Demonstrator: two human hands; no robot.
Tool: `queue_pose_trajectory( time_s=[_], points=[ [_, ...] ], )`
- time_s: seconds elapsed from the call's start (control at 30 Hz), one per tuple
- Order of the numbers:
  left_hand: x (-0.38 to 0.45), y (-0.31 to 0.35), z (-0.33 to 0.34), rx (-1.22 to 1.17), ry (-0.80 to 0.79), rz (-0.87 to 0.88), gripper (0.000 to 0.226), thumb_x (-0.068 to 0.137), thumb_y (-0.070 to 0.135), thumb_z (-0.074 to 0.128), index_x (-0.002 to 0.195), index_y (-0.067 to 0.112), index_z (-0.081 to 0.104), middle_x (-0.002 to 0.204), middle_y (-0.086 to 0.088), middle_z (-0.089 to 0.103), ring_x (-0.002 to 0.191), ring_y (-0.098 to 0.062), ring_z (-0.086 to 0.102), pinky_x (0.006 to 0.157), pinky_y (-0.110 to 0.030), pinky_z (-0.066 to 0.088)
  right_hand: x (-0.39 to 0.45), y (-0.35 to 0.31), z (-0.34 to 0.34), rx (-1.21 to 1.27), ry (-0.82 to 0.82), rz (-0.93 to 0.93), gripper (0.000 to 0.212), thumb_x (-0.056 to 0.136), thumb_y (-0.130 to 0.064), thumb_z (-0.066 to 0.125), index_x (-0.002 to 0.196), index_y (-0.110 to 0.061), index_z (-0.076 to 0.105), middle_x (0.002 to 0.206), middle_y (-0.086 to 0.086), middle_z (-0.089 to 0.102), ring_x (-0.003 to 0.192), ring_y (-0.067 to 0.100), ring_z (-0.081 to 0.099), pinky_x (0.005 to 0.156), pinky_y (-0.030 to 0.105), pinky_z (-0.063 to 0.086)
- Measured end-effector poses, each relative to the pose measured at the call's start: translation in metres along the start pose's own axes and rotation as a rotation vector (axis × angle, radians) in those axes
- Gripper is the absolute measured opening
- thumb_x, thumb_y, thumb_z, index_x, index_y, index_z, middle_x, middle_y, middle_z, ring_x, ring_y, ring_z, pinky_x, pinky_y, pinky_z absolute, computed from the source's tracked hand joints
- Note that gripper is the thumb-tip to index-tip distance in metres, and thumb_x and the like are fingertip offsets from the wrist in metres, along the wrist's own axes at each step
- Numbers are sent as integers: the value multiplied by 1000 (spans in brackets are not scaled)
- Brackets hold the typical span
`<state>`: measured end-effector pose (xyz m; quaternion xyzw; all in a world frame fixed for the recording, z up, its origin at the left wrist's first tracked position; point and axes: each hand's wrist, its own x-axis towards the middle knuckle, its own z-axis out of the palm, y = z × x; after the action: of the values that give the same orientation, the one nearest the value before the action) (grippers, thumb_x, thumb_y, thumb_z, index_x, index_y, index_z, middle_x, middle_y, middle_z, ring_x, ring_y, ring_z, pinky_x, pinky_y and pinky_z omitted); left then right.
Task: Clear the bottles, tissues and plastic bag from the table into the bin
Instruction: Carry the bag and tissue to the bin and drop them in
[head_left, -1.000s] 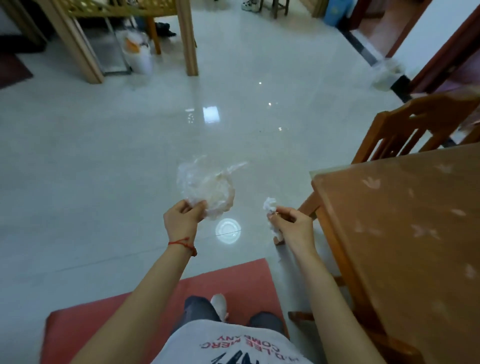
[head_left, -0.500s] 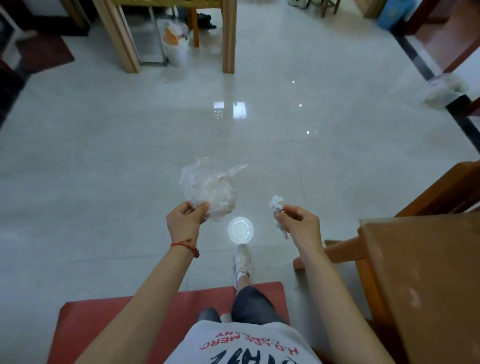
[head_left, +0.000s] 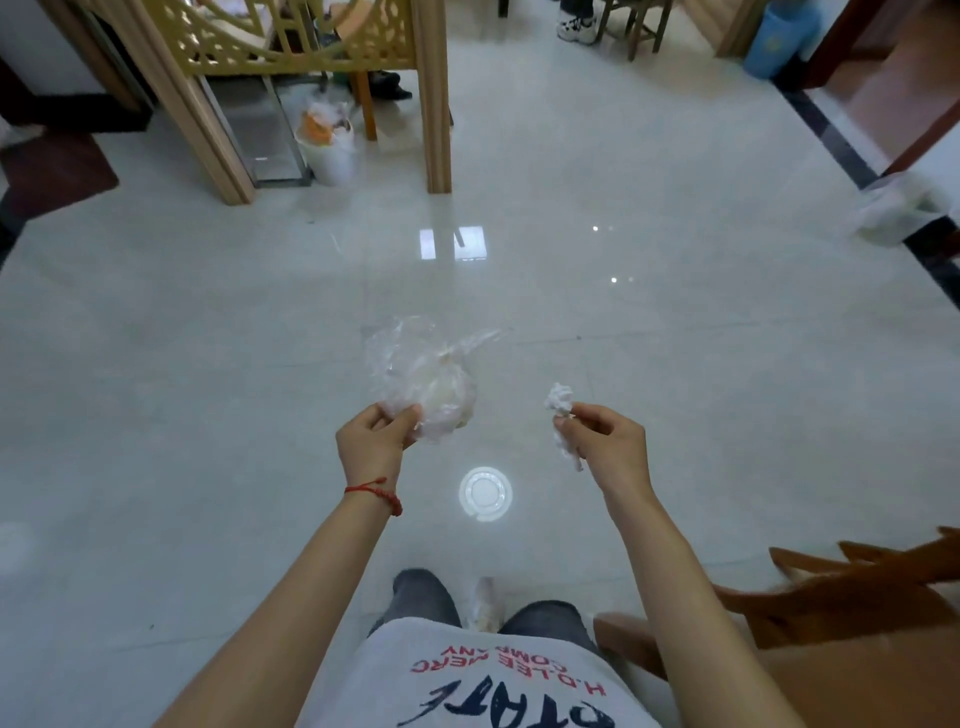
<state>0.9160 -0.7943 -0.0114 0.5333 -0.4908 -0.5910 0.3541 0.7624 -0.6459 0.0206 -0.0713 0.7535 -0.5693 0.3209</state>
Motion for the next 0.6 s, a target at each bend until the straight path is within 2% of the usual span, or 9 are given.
queue_pose_trajectory(
  time_s=[0.13,0.27,0.47,0.6],
  points=[
    [49,12,39,19,-48,-6,22,73,5,71,55,10,60,41,11,51,50,-10,49,52,-15,52,45,-20,9,18,34,4,18,77,-6,67,73,-24,67,63,-2,63,53,7,54,41,12,40],
    [104,24,83,41,-148,-9,28,74,4,70,50,12,57,37,13,49,44,-3,49,50,-13,51,95,-36,18,69,124,26,11,78,-4,67,81,-14,68,64,-1,62,51,3,54,40,10,39],
    [182,53,155,126,-337,-1,21,72,3,70,55,6,58,42,7,49,52,-13,49,50,-14,51,158,-61,24,179,319,61,13,77,-5,69,80,-17,68,66,-2,63,57,7,55,44,8,41],
    [218,69,203,204,-483,34,29,71,3,70,50,7,49,41,8,42,52,-14,41,54,-20,51,184,-66,20,252,459,96,13,76,-6,70,86,-14,70,68,-2,65,59,6,58,44,9,43]
  ],
)
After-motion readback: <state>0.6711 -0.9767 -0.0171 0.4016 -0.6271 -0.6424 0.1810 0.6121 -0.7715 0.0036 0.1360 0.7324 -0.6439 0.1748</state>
